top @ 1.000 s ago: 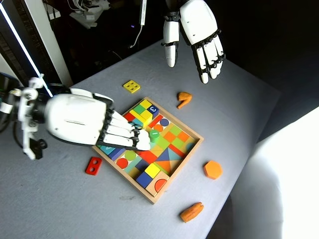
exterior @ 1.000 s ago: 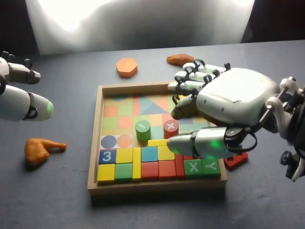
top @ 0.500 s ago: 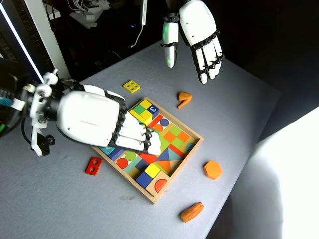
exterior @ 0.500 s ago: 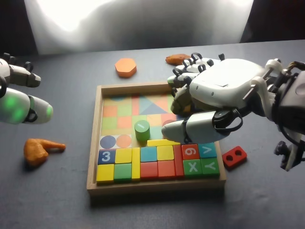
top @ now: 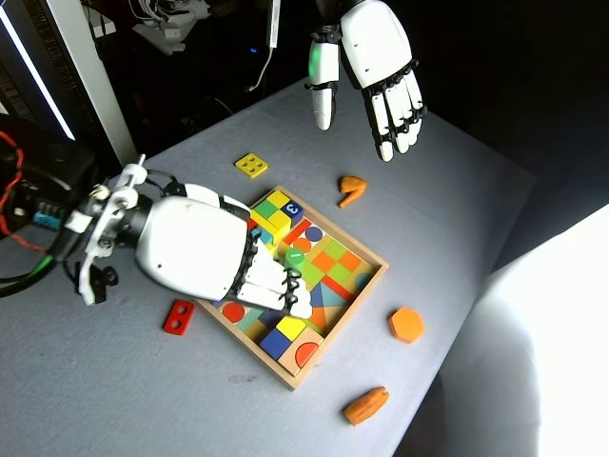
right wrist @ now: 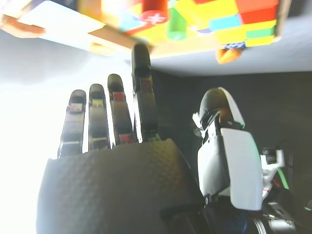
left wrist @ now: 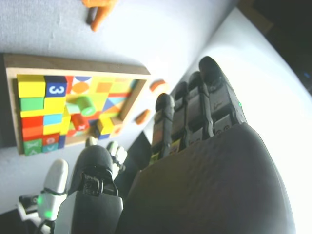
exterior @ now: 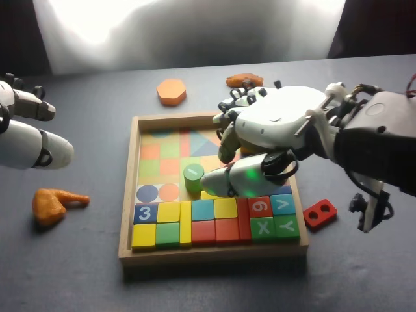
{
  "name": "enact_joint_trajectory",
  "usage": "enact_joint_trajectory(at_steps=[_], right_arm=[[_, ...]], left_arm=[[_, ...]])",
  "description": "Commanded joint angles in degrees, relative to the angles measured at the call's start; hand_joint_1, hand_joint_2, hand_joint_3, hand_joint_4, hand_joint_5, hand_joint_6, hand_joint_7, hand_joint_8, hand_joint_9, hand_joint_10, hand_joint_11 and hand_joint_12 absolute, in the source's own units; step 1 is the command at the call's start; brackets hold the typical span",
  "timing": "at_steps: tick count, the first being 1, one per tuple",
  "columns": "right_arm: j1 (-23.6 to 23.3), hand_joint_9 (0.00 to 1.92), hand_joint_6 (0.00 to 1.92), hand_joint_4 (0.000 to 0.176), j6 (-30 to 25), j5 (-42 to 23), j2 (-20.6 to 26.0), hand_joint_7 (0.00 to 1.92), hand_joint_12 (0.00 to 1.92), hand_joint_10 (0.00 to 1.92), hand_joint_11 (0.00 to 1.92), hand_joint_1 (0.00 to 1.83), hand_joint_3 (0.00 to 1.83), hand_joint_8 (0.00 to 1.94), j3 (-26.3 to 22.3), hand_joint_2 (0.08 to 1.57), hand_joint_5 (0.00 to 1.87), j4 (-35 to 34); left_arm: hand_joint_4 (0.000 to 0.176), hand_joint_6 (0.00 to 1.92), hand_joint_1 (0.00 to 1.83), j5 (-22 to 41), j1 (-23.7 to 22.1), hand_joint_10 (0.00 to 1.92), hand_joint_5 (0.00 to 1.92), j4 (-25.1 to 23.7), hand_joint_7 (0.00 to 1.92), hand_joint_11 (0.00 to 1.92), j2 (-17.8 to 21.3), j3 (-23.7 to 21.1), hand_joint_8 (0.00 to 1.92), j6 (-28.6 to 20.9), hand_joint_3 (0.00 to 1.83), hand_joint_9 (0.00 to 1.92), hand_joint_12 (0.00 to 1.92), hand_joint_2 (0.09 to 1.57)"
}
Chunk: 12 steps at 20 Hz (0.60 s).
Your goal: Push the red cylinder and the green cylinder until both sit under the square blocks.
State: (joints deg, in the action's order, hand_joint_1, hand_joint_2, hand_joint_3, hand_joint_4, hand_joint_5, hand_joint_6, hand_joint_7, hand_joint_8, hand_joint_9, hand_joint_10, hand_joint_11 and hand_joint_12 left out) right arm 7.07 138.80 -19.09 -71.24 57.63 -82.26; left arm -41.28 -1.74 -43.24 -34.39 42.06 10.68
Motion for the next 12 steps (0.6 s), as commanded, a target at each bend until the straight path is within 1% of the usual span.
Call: enact_joint_trajectory(at_steps=[1,2,3,4,6,7,9,11,12], right_arm=[[0.1,0.05,0.17,0.0,0.1,-2.1,0.0,0.2,0.0,0.03,0.0,0.0,0.0,0.01,0.6,1.18,0.67,1.6],[0.1,0.06,0.17,0.0,0.1,-2.2,-0.3,0.21,0.0,0.03,0.0,0.0,0.0,0.01,0.7,1.19,0.67,1.6],[0.1,0.07,0.16,0.0,0.1,-2.2,-0.5,0.21,0.0,0.03,0.0,0.0,0.0,0.01,0.7,1.19,0.67,1.6],[0.4,0.07,0.16,0.0,0.0,-2.2,-0.6,0.21,0.0,0.03,0.0,0.0,0.0,0.01,0.7,1.19,0.66,1.6],[1.0,0.07,0.16,0.0,0.1,-2.3,-0.9,0.22,0.0,0.03,0.0,0.0,0.0,0.01,0.8,1.19,0.66,1.7],[1.5,0.07,0.16,0.0,0.3,-2.6,-0.9,0.21,0.0,0.03,0.0,0.0,0.0,0.01,0.8,1.19,0.67,2.1],[2.1,0.06,0.16,0.0,0.3,-3.0,-1.0,0.22,0.0,0.03,0.0,0.0,0.0,0.01,0.9,1.19,0.68,2.7],[2.6,0.07,0.15,0.0,0.3,-2.8,-1.1,0.22,0.0,0.03,0.0,0.0,0.0,0.01,0.9,1.19,0.67,2.7],[2.8,0.07,0.16,0.0,0.3,-2.8,-1.1,0.22,0.0,0.03,0.0,0.0,0.0,0.01,0.9,1.19,0.67,2.7]], left_arm=[[0.043,0.0,0.03,2.2,-0.2,0.01,0.16,-3.0,0.11,0.0,0.6,0.0,0.0,0.2,0.0,0.1,0.51,1.28],[0.04,0.0,0.02,2.2,-0.2,0.01,0.16,-3.0,0.11,0.0,0.6,0.0,0.0,0.2,0.0,0.1,0.52,1.28],[0.045,0.0,0.02,2.2,-0.2,0.01,0.17,-3.0,0.11,0.0,0.6,0.0,0.0,0.2,0.0,0.1,0.52,1.27],[0.055,0.0,0.01,2.2,-0.2,0.0,0.15,-3.0,0.09,0.0,0.6,0.0,0.0,0.2,0.0,0.09,0.52,1.28],[0.054,0.0,0.01,2.2,-0.2,0.0,0.15,-3.0,0.1,0.0,0.6,0.0,0.0,0.2,0.0,0.11,0.55,1.28],[0.049,0.0,0.02,2.2,-0.2,0.0,0.16,-3.0,0.11,0.0,0.6,0.0,0.0,0.2,0.0,0.11,0.55,1.28],[0.051,0.0,0.0,2.2,-0.2,0.0,0.15,-3.0,0.11,0.0,0.6,0.0,0.0,0.2,0.0,0.1,0.52,1.28],[0.052,0.0,0.0,2.2,-0.2,0.0,0.15,-3.0,0.11,0.0,0.6,0.0,0.0,0.2,0.0,0.11,0.58,1.27],[0.051,0.0,0.02,2.2,-0.2,0.0,0.16,-3.0,0.12,0.0,0.6,0.0,0.0,0.2,0.0,0.12,0.57,1.28]])
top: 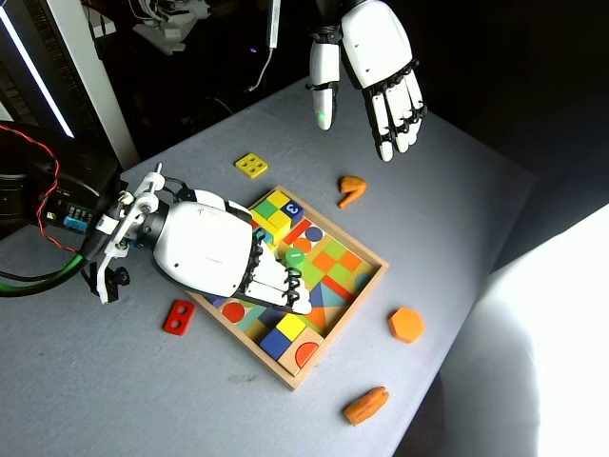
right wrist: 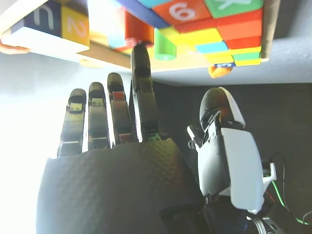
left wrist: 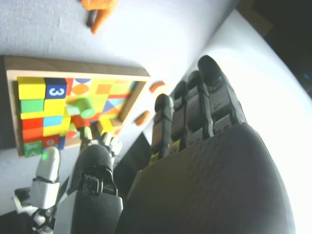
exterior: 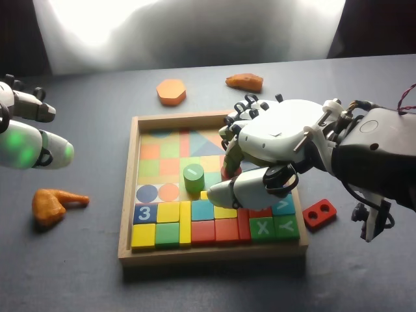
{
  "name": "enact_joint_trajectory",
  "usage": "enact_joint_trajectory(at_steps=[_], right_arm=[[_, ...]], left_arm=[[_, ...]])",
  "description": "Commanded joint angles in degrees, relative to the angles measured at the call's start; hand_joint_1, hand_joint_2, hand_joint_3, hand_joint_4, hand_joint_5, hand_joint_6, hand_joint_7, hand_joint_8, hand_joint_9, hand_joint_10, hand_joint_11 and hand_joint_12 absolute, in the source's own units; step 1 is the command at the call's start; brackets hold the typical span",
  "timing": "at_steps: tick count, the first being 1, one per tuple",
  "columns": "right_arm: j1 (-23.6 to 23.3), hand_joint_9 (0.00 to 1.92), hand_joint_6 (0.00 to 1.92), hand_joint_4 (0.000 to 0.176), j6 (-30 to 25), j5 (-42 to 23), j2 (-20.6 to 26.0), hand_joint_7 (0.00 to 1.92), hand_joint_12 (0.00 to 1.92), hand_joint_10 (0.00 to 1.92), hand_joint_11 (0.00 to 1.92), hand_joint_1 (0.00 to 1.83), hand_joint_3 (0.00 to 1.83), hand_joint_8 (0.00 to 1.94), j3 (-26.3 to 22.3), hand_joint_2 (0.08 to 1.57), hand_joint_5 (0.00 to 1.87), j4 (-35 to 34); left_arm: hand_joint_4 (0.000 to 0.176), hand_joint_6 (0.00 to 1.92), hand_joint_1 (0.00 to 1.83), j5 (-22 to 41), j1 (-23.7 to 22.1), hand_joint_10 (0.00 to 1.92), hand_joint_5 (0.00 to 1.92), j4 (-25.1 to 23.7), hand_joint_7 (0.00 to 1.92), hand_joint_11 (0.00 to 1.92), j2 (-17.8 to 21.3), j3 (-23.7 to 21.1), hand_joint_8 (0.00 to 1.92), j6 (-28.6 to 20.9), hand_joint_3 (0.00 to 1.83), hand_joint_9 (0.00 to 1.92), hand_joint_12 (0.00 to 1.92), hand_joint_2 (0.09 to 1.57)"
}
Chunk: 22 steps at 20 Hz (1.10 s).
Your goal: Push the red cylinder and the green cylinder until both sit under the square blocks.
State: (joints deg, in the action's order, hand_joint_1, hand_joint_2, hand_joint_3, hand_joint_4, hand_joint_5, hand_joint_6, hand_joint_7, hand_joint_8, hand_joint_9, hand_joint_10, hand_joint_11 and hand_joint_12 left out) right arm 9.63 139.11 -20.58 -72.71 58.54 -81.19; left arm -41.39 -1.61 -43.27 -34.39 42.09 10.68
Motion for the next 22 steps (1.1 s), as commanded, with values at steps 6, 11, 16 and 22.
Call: enact_joint_trajectory(at_steps=[6,11,16,22], right_arm=[[0.9,0.07,0.15,0.0,0.5,-0.9,2.2,0.19,0.0,0.03,0.0,0.0,0.0,0.0,-1.1,1.19,0.67,1.6],[1.7,0.07,0.15,0.0,1.6,-0.9,6.1,0.22,0.0,0.03,0.0,0.0,0.0,0.01,-4.6,1.18,0.67,1.7],[1.8,0.09,0.14,0.0,2.5,-0.8,9.5,0.23,0.0,0.03,0.0,0.0,0.0,0.01,-7.8,1.19,0.67,1.7],[1.7,0.07,0.13,0.0,2.5,0.3,10.9,0.2,0.0,0.02,0.0,0.0,0.0,0.0,-8.1,1.19,0.67,1.7]], left_arm=[[0.052,0.0,0.01,2.3,-0.3,0.0,0.16,-3.0,0.11,0.0,0.6,0.0,0.0,0.1,0.0,0.11,0.54,1.28],[0.061,0.0,0.0,2.2,-0.3,0.0,0.14,-3.0,0.1,0.0,0.6,0.0,0.0,0.1,0.0,0.1,0.51,1.27],[0.051,0.0,0.0,2.2,-0.3,0.0,0.16,-3.0,0.11,0.0,0.6,0.0,0.0,0.1,0.0,0.1,0.52,1.27],[0.043,0.0,0.0,2.0,-0.3,0.0,0.18,-3.0,0.12,0.0,0.6,0.0,0.0,0.1,0.0,0.11,0.56,1.28]])
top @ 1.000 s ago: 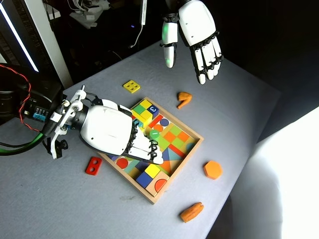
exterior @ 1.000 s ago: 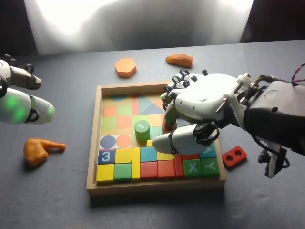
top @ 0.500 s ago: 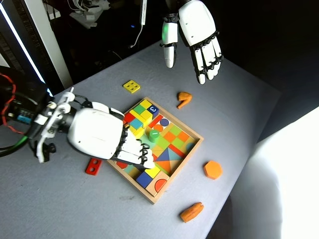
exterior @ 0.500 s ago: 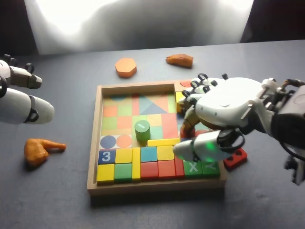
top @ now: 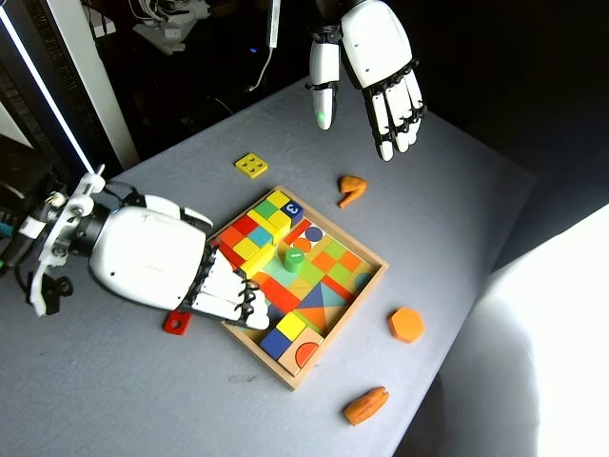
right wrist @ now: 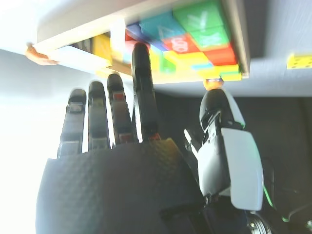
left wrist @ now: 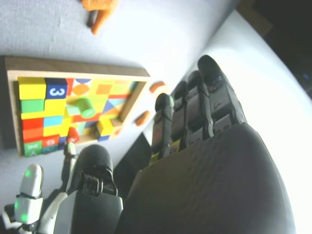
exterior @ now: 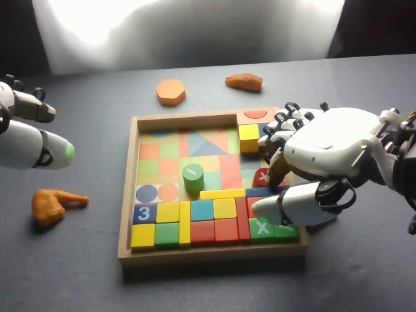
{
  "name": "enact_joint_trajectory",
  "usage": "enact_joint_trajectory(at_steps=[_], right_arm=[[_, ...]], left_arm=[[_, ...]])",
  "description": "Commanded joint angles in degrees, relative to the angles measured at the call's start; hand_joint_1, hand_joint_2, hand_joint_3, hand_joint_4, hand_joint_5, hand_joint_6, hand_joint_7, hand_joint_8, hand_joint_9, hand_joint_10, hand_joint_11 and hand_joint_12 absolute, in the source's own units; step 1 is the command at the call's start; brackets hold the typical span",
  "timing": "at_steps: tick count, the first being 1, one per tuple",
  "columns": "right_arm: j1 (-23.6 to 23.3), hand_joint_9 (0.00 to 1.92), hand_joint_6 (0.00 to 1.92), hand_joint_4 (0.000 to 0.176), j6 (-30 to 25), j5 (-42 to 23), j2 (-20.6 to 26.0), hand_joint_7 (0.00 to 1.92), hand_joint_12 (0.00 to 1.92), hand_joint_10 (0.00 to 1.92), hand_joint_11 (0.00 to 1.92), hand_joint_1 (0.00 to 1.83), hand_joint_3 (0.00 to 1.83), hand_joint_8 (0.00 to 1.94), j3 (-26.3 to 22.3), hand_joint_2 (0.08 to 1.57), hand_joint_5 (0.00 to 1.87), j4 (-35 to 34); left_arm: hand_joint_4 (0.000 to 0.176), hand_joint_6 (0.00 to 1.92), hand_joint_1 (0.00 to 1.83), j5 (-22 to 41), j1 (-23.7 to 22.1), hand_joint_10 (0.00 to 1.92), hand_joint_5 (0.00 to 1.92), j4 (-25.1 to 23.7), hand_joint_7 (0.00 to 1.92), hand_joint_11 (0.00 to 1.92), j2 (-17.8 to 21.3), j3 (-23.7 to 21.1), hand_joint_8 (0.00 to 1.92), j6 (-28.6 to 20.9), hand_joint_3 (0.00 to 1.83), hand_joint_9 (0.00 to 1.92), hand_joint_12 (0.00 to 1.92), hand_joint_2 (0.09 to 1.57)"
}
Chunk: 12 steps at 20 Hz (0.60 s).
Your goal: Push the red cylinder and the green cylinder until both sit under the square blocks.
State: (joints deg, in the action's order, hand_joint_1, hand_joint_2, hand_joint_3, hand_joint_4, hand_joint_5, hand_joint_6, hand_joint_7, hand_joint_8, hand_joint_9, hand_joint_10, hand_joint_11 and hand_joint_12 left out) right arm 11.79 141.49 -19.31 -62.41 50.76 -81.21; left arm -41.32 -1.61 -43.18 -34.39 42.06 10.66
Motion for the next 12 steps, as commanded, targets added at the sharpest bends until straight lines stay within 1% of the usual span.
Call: enact_joint_trajectory(at_steps=[1,2,3,4,6,7,8,9,10,11,12], right_arm=[[-1.0,0.08,0.14,0.0,0.1,-0.9,0.6,0.21,0.0,0.03,0.0,0.0,0.0,0.01,-0.3,1.19,0.67,1.7],[-1.6,0.07,0.14,0.0,0.1,-0.9,0.6,0.21,0.0,0.02,0.0,0.0,0.0,0.01,-0.3,1.19,0.68,1.7],[-2.0,0.06,0.13,0.0,0.0,-0.9,0.5,0.19,0.0,0.02,0.0,0.0,0.0,0.0,-0.3,1.19,0.68,1.7],[-2.1,0.07,0.13,0.0,0.0,-0.9,0.4,0.21,0.0,0.02,0.0,0.0,0.0,0.01,-0.3,1.18,0.67,1.7],[-2.0,0.06,0.13,0.0,0.0,-0.9,-0.1,0.2,0.0,0.02,0.0,0.0,0.0,0.01,-0.1,1.18,0.67,1.7],[-1.7,0.08,0.13,0.0,0.1,-0.9,-0.4,0.2,0.0,0.02,0.0,0.0,0.0,0.0,0.3,1.2,0.68,1.7],[-1.4,0.09,0.13,0.0,0.0,-0.9,-0.5,0.21,0.0,0.03,0.0,0.0,0.01,0.01,0.5,1.2,0.68,1.7],[-1.1,0.07,0.13,0.0,0.0,-0.9,-0.6,0.2,0.0,0.02,0.0,0.0,0.0,0.0,0.7,1.19,0.67,1.7],[-0.7,0.06,0.12,0.0,-0.1,-0.9,-0.6,0.2,0.0,0.01,0.0,0.0,0.0,0.0,1.0,1.19,0.66,1.7],[-0.4,0.06,0.12,0.0,-0.2,-0.8,-0.7,0.2,0.0,0.01,0.0,0.0,0.0,0.0,1.2,1.18,0.66,1.7],[-0.1,0.07,0.12,0.0,-0.2,-0.7,-0.8,0.19,0.0,0.02,0.0,0.0,0.0,0.0,1.4,1.18,0.66,1.7]], left_arm=[[0.045,0.01,0.01,2.0,-0.3,0.0,0.19,-3.1,0.12,0.0,0.6,0.0,0.0,0.1,0.0,0.11,0.57,1.28],[0.042,0.0,0.0,2.0,-0.3,0.0,0.17,-3.1,0.1,0.0,0.6,0.0,0.0,0.1,0.0,0.1,0.53,1.28],[0.045,0.0,0.02,2.0,-0.3,0.0,0.17,-3.1,0.11,0.0,0.6,0.0,0.0,0.1,0.0,0.11,0.56,1.28],[0.052,0.0,0.04,1.9,-0.3,0.0,0.18,-3.1,0.12,0.0,0.6,0.0,0.0,0.1,0.0,0.12,0.6,1.27],[0.052,0.0,0.03,1.9,-0.3,0.0,0.18,-3.1,0.13,0.0,0.6,0.0,0.0,0.1,0.0,0.12,0.6,1.27],[0.05,0.0,0.03,1.9,-0.3,0.0,0.17,-3.1,0.12,0.0,0.6,0.0,0.0,0.1,0.0,0.12,0.59,1.28],[0.052,0.0,0.02,1.8,-0.3,0.0,0.16,-3.1,0.12,0.0,0.6,0.0,0.0,0.1,0.0,0.12,0.61,1.28],[0.048,0.0,0.0,1.8,-0.3,0.0,0.16,-3.1,0.12,0.0,0.6,0.0,0.0,0.1,0.0,0.12,0.59,1.28],[0.047,0.0,0.02,1.8,-0.3,0.0,0.17,-3.1,0.13,0.0,0.6,0.0,0.0,0.1,0.0,0.12,0.57,1.28],[0.052,0.0,0.0,1.8,-0.3,0.0,0.16,-3.1,0.12,0.0,0.6,0.0,0.0,0.1,0.0,0.11,0.57,1.28],[0.052,0.0,0.0,1.8,-0.3,0.0,0.15,-3.1,0.11,0.0,0.6,0.0,0.0,0.1,0.0,0.12,0.58,1.28]])
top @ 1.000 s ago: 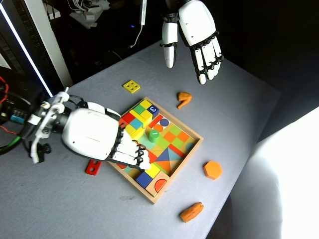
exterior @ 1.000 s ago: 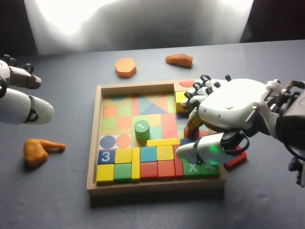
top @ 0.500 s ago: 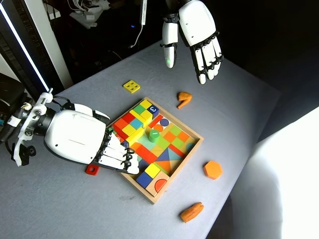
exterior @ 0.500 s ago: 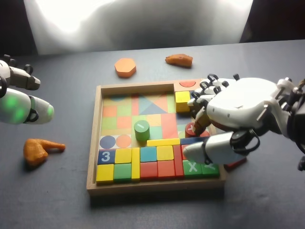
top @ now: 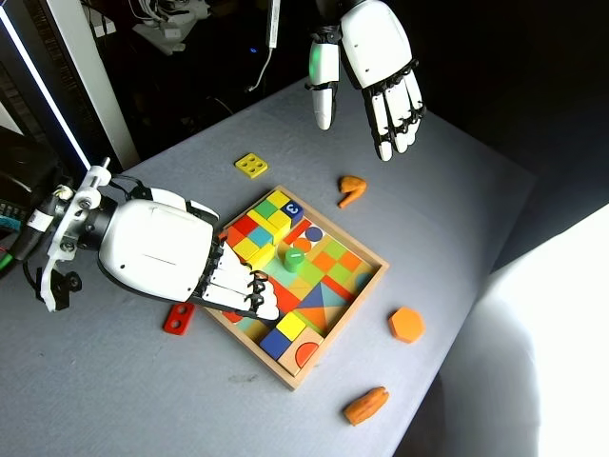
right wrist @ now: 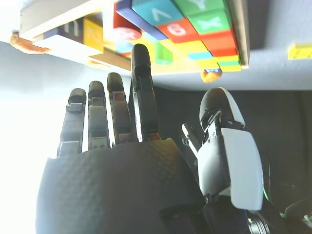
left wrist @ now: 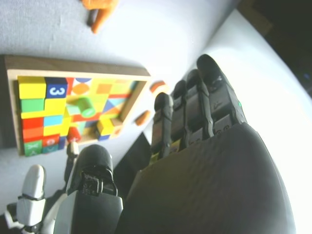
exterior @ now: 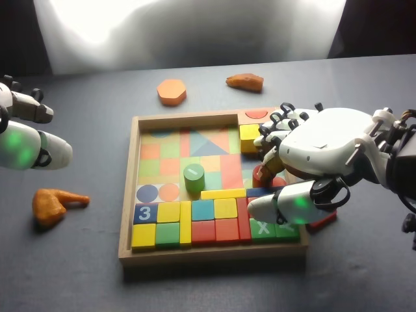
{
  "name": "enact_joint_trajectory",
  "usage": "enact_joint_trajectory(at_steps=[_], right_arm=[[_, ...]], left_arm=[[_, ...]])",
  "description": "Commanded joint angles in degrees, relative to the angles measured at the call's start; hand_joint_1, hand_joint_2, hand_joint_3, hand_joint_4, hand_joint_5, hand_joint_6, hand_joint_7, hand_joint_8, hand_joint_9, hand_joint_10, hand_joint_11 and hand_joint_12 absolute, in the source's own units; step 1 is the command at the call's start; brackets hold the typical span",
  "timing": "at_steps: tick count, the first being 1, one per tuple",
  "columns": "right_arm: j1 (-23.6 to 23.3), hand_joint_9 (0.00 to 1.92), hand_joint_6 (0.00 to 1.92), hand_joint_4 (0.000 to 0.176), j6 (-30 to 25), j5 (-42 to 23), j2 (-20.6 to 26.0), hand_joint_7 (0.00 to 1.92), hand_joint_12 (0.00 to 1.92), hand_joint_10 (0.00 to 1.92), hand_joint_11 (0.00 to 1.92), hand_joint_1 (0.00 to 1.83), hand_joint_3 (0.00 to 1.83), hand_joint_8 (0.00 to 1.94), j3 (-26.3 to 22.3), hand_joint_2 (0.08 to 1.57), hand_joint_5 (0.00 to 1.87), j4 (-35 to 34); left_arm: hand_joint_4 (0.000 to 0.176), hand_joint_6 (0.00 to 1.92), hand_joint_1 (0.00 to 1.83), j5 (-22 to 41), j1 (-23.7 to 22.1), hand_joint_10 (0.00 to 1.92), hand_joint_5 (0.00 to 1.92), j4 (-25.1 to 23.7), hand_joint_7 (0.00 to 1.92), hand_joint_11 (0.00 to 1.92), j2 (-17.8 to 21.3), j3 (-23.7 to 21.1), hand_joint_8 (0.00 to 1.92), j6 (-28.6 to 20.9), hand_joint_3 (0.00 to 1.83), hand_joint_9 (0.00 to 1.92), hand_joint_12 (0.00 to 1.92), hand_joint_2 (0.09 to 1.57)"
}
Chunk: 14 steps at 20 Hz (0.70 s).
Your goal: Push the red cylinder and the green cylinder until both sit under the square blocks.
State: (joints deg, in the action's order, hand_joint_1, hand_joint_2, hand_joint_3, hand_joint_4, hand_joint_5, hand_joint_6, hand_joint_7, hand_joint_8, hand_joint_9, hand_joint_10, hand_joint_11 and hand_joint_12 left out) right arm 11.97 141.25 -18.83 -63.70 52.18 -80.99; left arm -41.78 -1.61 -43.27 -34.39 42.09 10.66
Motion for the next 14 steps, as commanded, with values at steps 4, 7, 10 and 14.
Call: enact_joint_trajectory(at_steps=[4,7,10,14], right_arm=[[-0.1,0.07,0.12,0.0,-0.2,-1.1,0.6,0.19,0.0,0.02,0.0,0.0,0.0,0.0,0.2,1.19,0.66,1.5],[0.2,0.07,0.11,0.0,-0.1,-1.1,1.2,0.2,0.0,0.02,0.0,0.0,0.0,0.0,0.1,1.18,0.65,1.5],[0.1,0.08,0.12,0.0,-0.1,-1.0,1.9,0.21,0.0,0.02,0.0,0.0,0.0,0.01,-0.5,1.19,0.67,1.5],[0.0,0.09,0.12,0.0,0.6,-1.0,3.4,0.23,0.0,0.03,0.0,0.0,0.0,0.02,-2.6,1.19,0.67,1.5]], left_arm=[[0.049,0.0,0.01,2.3,-0.3,0.0,0.16,-3.0,0.11,0.0,0.6,0.0,0.0,0.1,0.0,0.11,0.56,1.28],[0.049,0.0,0.0,2.3,-0.3,0.0,0.15,-3.0,0.1,0.0,0.6,0.0,0.0,0.1,0.0,0.1,0.56,1.28],[0.049,0.0,0.03,2.3,-0.3,0.0,0.15,-3.0,0.1,0.0,0.6,0.0,0.0,0.1,0.0,0.1,0.56,1.28],[0.049,0.0,0.02,2.3,-0.3,0.0,0.16,-3.0,0.11,0.0,0.6,0.0,0.0,0.1,0.0,0.11,0.58,1.28]])
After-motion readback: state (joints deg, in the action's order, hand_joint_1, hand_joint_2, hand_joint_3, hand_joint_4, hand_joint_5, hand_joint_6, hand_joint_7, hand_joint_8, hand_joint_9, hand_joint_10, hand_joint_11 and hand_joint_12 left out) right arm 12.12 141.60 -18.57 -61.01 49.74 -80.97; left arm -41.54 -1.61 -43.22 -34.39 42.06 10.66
